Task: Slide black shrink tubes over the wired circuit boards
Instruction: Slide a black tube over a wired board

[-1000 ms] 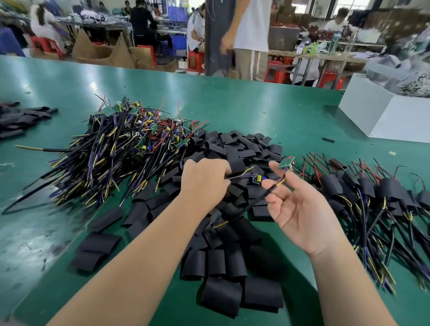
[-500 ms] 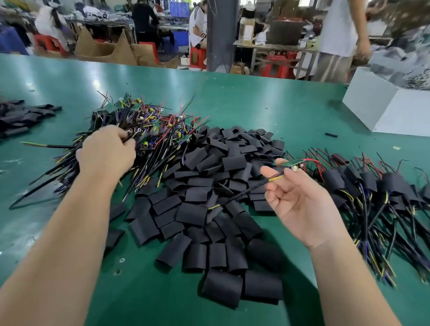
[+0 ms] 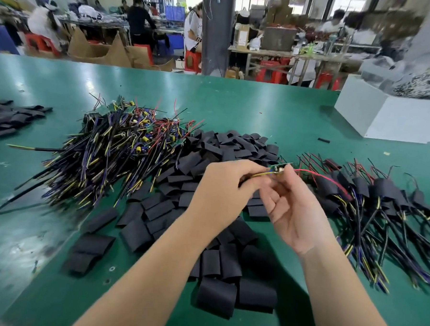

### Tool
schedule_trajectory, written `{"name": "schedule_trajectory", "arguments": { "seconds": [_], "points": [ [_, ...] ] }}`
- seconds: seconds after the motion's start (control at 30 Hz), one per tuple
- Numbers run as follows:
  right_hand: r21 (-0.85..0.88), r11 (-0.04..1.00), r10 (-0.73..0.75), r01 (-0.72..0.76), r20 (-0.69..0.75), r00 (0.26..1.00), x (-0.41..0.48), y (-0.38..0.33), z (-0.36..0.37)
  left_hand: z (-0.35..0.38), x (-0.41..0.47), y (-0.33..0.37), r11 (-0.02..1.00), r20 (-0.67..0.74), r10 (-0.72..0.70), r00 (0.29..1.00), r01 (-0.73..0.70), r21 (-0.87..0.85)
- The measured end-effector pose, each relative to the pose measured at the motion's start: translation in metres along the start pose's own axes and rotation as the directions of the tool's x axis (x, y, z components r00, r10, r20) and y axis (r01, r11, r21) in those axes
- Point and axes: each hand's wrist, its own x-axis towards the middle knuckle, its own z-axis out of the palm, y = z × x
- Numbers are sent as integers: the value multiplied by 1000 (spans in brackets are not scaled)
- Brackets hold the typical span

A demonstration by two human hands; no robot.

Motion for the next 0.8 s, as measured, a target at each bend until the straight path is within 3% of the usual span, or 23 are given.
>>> {"name": "schedule_trajectory", "arguments": {
  "seconds": [0.1, 0.2, 0.37, 0.57, 0.67, 0.73, 0.8],
  "points": [
    [-128, 991, -38, 39, 8, 999, 1, -2, -1, -5, 6, 1, 994, -85, 98, 992, -94, 49],
    [-277, 952, -123, 126, 28, 992, 0, -5, -2, -16, 11, 2, 961, 12, 182, 983, -181, 211],
    [-541, 818, -242, 193, -20, 970, -2, 0, -3, -22, 6, -5, 871, 124, 134, 983, -176, 459],
    [-857, 471, -187, 208, 134, 973, 0, 5, -9, -17, -6, -30, 805, 95, -4, 996, -53, 590],
    [-980, 82, -116, 180, 170, 979, 2, 5, -17, -17, -12, -37, 796, 59, -24, 998, -17, 605],
    [-975, -189, -56, 114, 126, 990, 5, 4, -26, -20, -15, -41, 818, 18, -16, 1000, 3, 575],
    [-961, -270, -46, 63, 78, 996, 7, 6, -32, -24, -18, -45, 825, -25, 0, 1000, 14, 565]
  ]
}}
